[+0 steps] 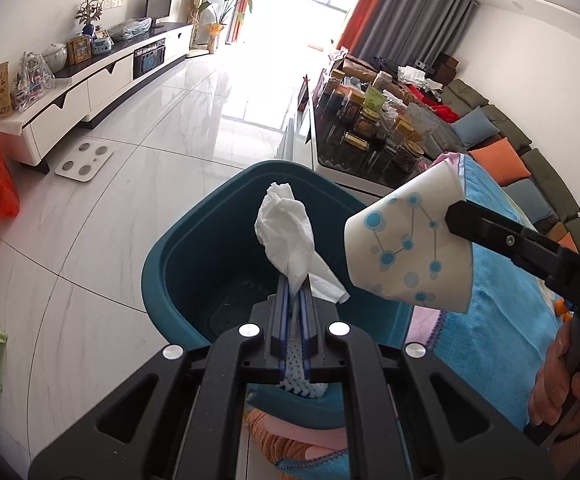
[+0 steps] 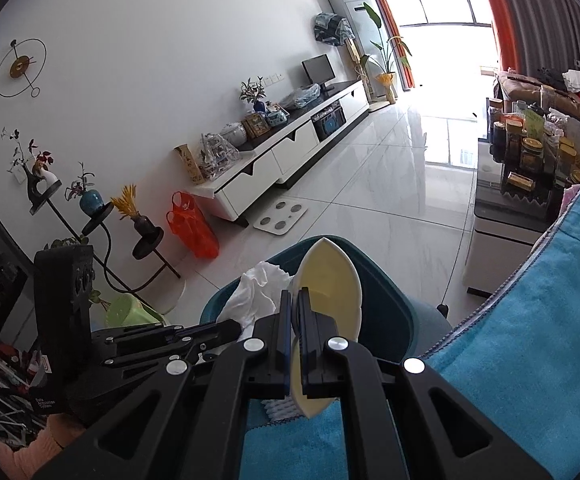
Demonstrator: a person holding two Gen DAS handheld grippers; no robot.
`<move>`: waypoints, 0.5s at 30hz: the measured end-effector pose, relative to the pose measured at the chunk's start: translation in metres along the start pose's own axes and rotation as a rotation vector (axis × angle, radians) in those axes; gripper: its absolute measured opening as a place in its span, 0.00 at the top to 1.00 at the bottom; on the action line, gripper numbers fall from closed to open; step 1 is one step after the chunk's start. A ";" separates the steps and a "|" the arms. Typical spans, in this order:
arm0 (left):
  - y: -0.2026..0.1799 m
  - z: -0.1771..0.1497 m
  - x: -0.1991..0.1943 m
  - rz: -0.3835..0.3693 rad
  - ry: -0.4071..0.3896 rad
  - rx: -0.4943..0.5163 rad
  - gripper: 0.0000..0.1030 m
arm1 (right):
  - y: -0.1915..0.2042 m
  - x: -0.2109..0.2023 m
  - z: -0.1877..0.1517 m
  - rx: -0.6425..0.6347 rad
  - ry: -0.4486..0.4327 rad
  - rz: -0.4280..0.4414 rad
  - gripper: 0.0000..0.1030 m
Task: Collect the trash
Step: 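Carry the tissue and cup over the teal bin and open both tools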
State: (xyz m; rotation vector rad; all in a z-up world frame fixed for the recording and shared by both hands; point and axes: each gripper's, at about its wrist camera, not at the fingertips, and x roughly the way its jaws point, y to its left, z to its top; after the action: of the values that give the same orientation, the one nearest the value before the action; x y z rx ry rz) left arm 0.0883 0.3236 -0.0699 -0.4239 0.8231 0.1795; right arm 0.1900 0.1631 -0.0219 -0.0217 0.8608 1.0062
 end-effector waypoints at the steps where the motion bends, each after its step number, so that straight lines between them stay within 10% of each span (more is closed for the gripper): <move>1: 0.000 0.000 0.003 0.004 0.004 -0.004 0.94 | -0.001 0.003 -0.001 0.006 0.005 -0.003 0.95; 15: -0.005 -0.007 0.007 0.004 -0.017 -0.016 0.70 | -0.010 -0.026 -0.015 0.032 -0.019 0.001 0.87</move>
State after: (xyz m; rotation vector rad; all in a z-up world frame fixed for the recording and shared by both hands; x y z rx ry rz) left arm 0.0898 0.3162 -0.0783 -0.4350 0.8066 0.1933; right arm 0.1816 0.1326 -0.0195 0.0157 0.8599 0.9919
